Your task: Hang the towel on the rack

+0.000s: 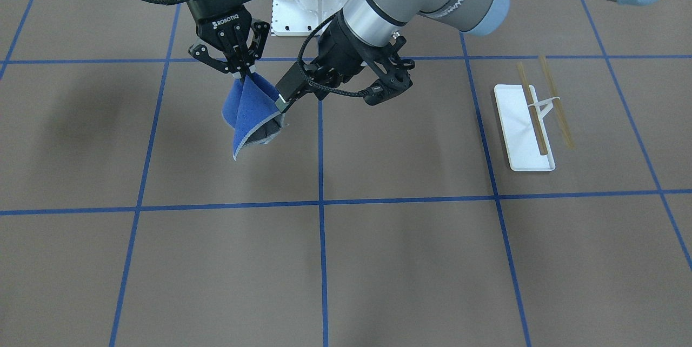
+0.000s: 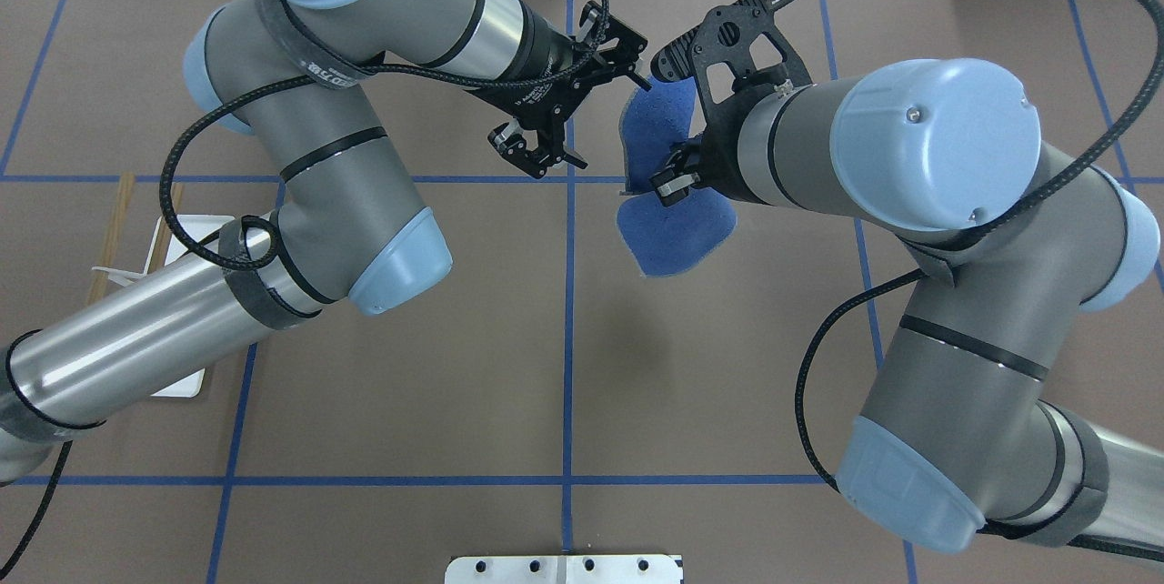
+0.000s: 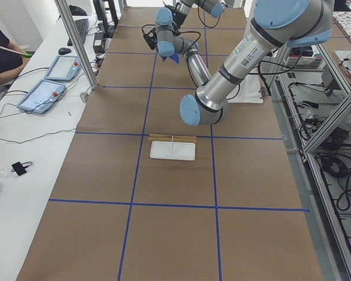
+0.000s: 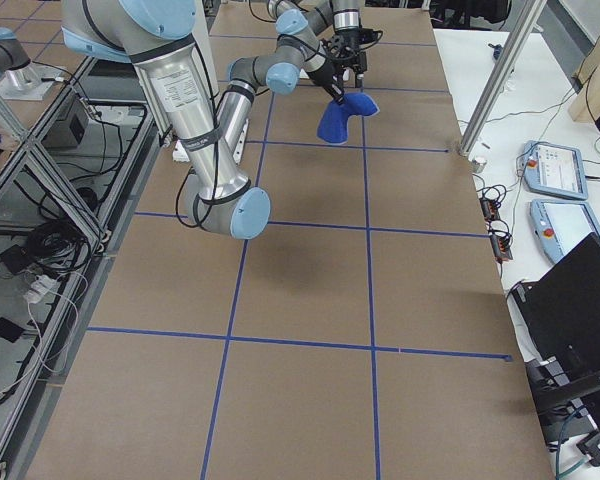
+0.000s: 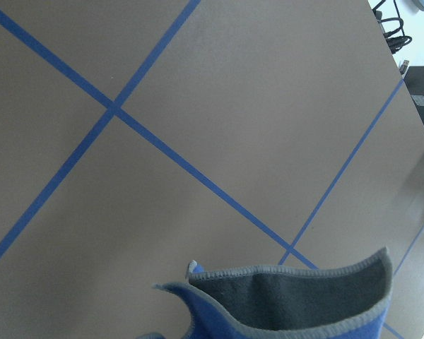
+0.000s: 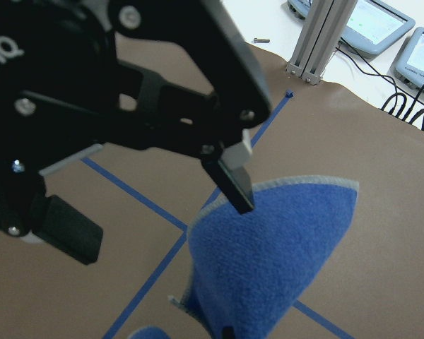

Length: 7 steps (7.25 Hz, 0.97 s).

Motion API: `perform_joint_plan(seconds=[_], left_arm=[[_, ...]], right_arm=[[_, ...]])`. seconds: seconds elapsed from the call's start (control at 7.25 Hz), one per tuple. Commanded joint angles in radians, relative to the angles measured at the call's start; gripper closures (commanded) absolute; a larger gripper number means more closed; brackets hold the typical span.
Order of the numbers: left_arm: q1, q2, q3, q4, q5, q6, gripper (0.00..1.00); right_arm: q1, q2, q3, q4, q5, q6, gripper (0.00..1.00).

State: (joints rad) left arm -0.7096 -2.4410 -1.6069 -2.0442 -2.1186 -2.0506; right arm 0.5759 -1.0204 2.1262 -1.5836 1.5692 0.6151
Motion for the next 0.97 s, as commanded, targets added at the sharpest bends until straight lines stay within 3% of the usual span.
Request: perform_joint_plan(seconds=[0.0, 0.28, 0.41, 0.55, 0.83], left_arm=[[0.015, -0.041, 0.040, -0.002, 0.025, -0.002, 0.02], [0.022, -0.058, 0.064, -0.002, 0.026, -0.002, 0.03], [0.030, -0.059, 0.064, -0.002, 0.038, -0.002, 0.16], [0.033, -0.061, 0.065, -0.002, 0.054, -0.002, 0.42], [0.032, -0.055, 0.070, -0.033, 0.054, 0.001, 0.74]], right_arm=[[-0.005, 0.000, 0.006, -0.001, -0.003, 0.000, 1.00], [-0.005, -0.001, 0.015, -0.001, -0.003, 0.000, 1.00], [-0.005, -0.003, 0.017, -0.001, -0.003, 0.000, 1.00], [-0.005, -0.010, 0.021, -0.001, -0.003, 0.000, 1.00], [-0.004, -0.021, 0.050, -0.007, -0.001, 0.000, 1.00]])
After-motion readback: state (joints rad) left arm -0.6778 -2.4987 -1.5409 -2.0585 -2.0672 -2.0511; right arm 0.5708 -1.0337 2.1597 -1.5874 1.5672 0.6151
